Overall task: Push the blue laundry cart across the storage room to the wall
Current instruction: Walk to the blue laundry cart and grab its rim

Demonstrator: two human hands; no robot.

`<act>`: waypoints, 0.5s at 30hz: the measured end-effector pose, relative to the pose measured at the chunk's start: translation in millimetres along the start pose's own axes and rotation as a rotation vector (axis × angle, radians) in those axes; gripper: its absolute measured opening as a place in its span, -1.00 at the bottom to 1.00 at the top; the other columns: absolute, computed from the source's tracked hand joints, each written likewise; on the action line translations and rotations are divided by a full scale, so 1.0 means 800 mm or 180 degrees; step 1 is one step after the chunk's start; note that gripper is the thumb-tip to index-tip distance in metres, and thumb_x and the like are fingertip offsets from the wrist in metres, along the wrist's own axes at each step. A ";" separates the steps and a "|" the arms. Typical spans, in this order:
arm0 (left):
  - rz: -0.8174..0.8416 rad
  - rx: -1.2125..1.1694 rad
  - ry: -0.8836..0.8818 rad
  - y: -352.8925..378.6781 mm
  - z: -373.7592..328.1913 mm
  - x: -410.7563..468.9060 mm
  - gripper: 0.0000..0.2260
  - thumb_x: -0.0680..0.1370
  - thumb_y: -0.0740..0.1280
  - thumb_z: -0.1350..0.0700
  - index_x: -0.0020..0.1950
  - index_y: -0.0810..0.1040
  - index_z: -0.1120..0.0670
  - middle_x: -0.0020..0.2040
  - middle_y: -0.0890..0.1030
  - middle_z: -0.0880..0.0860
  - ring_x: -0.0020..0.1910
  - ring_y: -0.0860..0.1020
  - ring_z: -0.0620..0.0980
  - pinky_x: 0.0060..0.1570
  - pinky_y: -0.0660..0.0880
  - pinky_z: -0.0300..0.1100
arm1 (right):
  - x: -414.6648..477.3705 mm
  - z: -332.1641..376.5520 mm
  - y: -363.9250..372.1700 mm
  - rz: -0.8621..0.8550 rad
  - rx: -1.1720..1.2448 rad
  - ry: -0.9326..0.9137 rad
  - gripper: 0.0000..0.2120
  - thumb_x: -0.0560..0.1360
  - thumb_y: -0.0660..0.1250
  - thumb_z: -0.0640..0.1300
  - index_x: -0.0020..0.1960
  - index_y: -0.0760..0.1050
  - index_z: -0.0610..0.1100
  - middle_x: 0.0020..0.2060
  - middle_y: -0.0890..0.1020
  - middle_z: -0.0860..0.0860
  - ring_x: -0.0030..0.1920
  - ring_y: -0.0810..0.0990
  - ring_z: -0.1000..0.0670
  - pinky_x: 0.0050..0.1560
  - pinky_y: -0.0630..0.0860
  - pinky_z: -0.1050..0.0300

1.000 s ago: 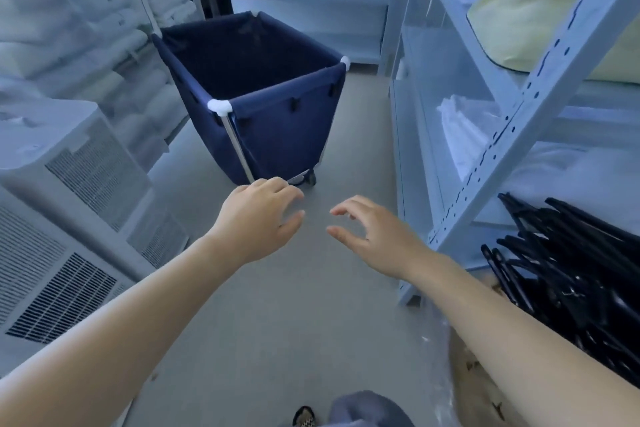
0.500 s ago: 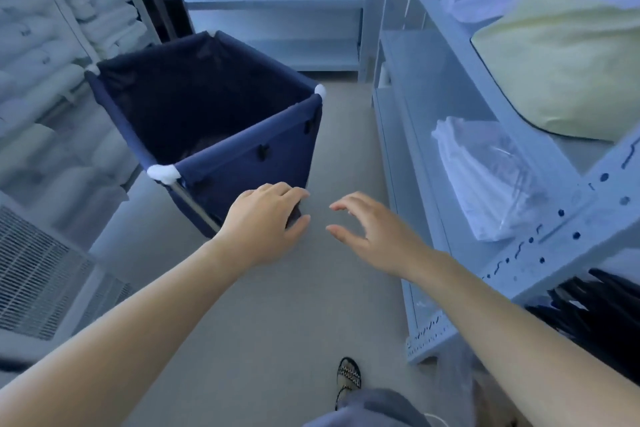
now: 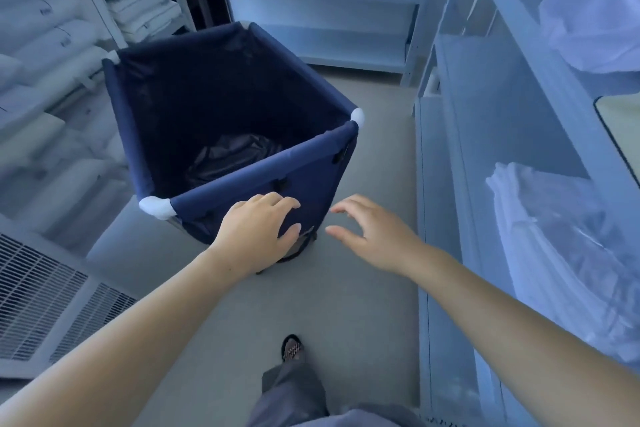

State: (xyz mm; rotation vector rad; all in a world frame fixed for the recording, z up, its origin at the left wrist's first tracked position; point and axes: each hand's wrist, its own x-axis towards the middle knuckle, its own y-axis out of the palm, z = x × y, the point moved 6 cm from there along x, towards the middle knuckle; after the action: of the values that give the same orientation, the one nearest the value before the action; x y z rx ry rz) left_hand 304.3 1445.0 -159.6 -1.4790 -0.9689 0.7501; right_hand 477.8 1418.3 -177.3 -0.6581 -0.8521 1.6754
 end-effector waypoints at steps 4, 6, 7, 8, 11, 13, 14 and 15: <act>0.0068 -0.0100 -0.0202 0.026 0.045 0.048 -0.65 0.54 0.20 -0.10 0.30 0.42 -0.06 0.18 0.57 -0.05 0.13 0.53 0.03 -0.01 0.44 -0.08 | 0.077 -0.023 0.018 0.0351 -0.0264 0.0003 -0.56 0.53 0.17 0.22 0.29 0.36 -0.01 0.24 0.43 0.12 0.14 0.48 0.06 0.05 0.45 0.09; 0.0068 -0.0174 -0.0282 0.037 0.067 0.076 -0.65 0.55 0.19 -0.10 0.31 0.42 -0.06 0.19 0.57 -0.05 0.13 0.53 0.03 -0.01 0.45 -0.08 | 0.118 -0.030 0.027 0.0482 -0.0448 -0.0040 -0.55 0.53 0.17 0.21 0.30 0.36 -0.03 0.26 0.43 0.08 0.17 0.47 0.02 0.07 0.45 0.07; 0.0091 -0.0200 -0.0320 0.043 0.078 0.090 -0.64 0.55 0.19 -0.10 0.32 0.41 -0.06 0.20 0.56 -0.05 0.14 0.52 0.03 0.00 0.45 -0.08 | 0.138 -0.033 0.031 0.0515 -0.0522 -0.0058 -0.54 0.53 0.17 0.21 0.30 0.35 -0.03 0.26 0.43 0.07 0.19 0.46 0.01 0.05 0.43 0.08; 0.0124 -0.0222 -0.0370 0.047 0.090 0.104 -0.64 0.55 0.18 -0.10 0.33 0.40 -0.06 0.22 0.55 -0.05 0.16 0.51 0.02 0.02 0.44 -0.08 | 0.157 -0.035 0.034 0.0553 -0.0583 -0.0083 -0.54 0.53 0.17 0.21 0.30 0.35 -0.04 0.26 0.43 0.07 0.21 0.44 0.00 0.02 0.41 0.10; 0.0262 -0.0337 -0.0580 0.059 0.126 0.143 -0.64 0.55 0.18 -0.10 0.34 0.39 -0.06 0.25 0.51 -0.05 0.20 0.47 0.02 0.08 0.42 -0.07 | 0.214 -0.039 0.049 0.0821 -0.0759 -0.0125 -0.53 0.53 0.17 0.22 0.31 0.35 -0.05 0.26 0.43 0.05 0.23 0.42 -0.01 0.06 0.42 0.07; 0.0358 -0.0401 -0.0696 0.067 0.152 0.168 -0.64 0.55 0.18 -0.09 0.34 0.37 -0.05 0.25 0.50 -0.04 0.19 0.46 0.03 0.09 0.42 -0.06 | 0.253 -0.041 0.056 0.0992 -0.0845 -0.0098 -0.51 0.52 0.17 0.23 0.32 0.34 -0.05 0.28 0.43 0.04 0.22 0.43 -0.03 0.10 0.46 0.00; 0.0386 -0.0417 -0.0724 0.070 0.165 0.181 -0.64 0.56 0.18 -0.09 0.33 0.37 -0.05 0.24 0.49 -0.04 0.18 0.46 0.03 0.08 0.43 -0.07 | 0.273 -0.042 0.058 0.1028 -0.0868 -0.0080 -0.50 0.52 0.17 0.23 0.33 0.33 -0.05 0.29 0.42 0.04 0.20 0.45 -0.03 0.10 0.47 -0.01; 0.0403 -0.0426 -0.0734 0.073 0.177 0.194 -0.65 0.56 0.17 -0.08 0.33 0.37 -0.05 0.23 0.50 -0.04 0.17 0.46 0.02 0.06 0.44 -0.07 | 0.292 -0.043 0.061 0.1043 -0.0890 -0.0067 -0.49 0.52 0.17 0.23 0.34 0.33 -0.06 0.30 0.42 0.03 0.19 0.46 -0.03 0.09 0.46 0.00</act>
State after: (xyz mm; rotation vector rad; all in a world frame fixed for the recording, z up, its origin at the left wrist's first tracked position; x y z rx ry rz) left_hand 259.4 1647.5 -225.6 -1.6061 -1.1245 0.9799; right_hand 417.5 1644.2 -236.9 -1.0175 -1.0480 1.8720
